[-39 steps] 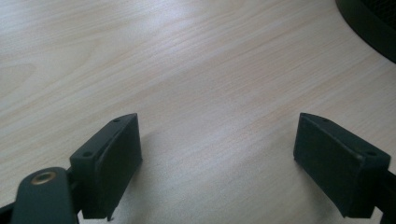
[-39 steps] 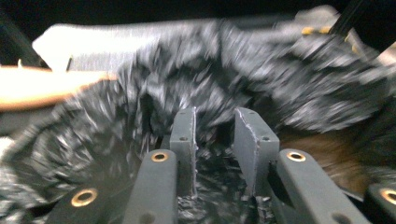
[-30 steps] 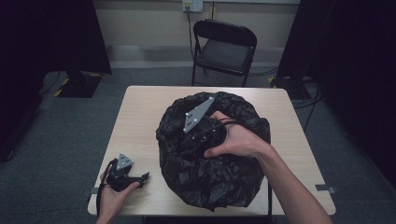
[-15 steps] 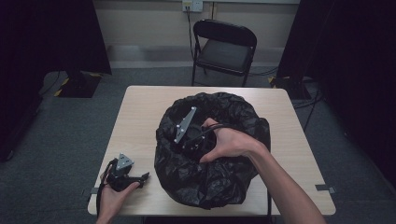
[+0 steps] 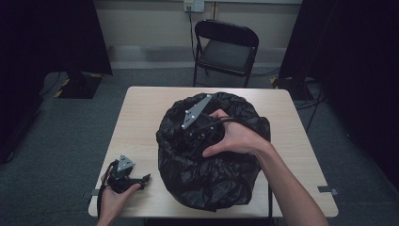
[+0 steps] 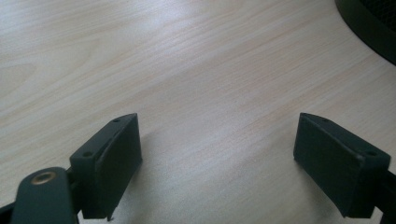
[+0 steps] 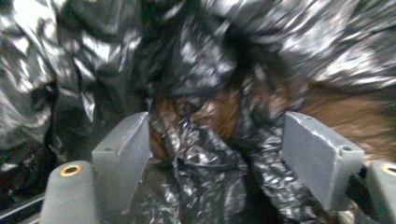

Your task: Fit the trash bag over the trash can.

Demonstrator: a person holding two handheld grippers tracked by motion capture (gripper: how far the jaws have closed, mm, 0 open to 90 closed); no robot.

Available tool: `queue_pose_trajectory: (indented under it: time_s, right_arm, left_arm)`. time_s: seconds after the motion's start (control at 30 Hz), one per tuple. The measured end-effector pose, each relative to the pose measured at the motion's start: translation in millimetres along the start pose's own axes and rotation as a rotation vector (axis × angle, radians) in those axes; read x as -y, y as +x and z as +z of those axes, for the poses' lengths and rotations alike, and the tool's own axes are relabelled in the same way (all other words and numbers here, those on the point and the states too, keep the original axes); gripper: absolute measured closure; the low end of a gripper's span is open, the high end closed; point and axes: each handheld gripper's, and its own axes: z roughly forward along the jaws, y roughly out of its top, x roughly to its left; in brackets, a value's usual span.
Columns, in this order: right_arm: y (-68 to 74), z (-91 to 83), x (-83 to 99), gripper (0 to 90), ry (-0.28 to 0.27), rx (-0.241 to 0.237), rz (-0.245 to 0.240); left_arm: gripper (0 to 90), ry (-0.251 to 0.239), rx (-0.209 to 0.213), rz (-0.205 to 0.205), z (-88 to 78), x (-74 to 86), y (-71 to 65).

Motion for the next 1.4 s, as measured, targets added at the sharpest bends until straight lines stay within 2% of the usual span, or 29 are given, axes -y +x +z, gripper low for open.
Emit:
queue_pose_trajectory:
  time_s: [0.33,0.43,0.5,0.53,0.63,0.73,1.0,1.2,1.4]
  right_arm:
    - [1.5,-28.4,-2.2,19.2,-0.167,0.046,0.029]
    - [1.1,-37.3,-2.1,19.6,-0.254,0.072,0.047]
    - [1.3,-38.7,-1.0,19.1,-0.313,0.114,0.053]
    - [1.6,-39.6,-0.1,19.3,-0.319,0.118,0.06]
    - [1.3,-47.2,2.1,19.2,-0.399,0.131,0.089]
    - [0.8,-56.6,3.0,18.6,-0.454,0.155,0.116]
    - [4.1,-80.2,9.3,18.4,-0.535,0.184,0.132]
    - [7.9,-89.5,12.7,18.4,-0.544,0.195,0.129]
    - [12.3,-103.2,20.3,17.9,-0.551,0.227,0.127]
  left_arm:
    - [14.7,0.0,0.0,0.0,0.0,0.0,0.0]
    - [14.7,0.0,0.0,0.0,0.0,0.0,0.0]
    - [14.7,0.0,0.0,0.0,0.0,0.0,0.0]
    - [14.7,0.0,0.0,0.0,0.0,0.0,0.0]
    - [14.7,0.0,0.0,0.0,0.0,0.0,0.0]
    - [14.7,0.0,0.0,0.0,0.0,0.0,0.0]
    - [14.7,0.0,0.0,0.0,0.0,0.1,0.0]
    - [14.7,-0.002,-0.007,-0.006,-0.2,0.4,-1.0]
    - [14.7,-0.002,-0.009,-0.007,-0.3,0.5,-1.1]
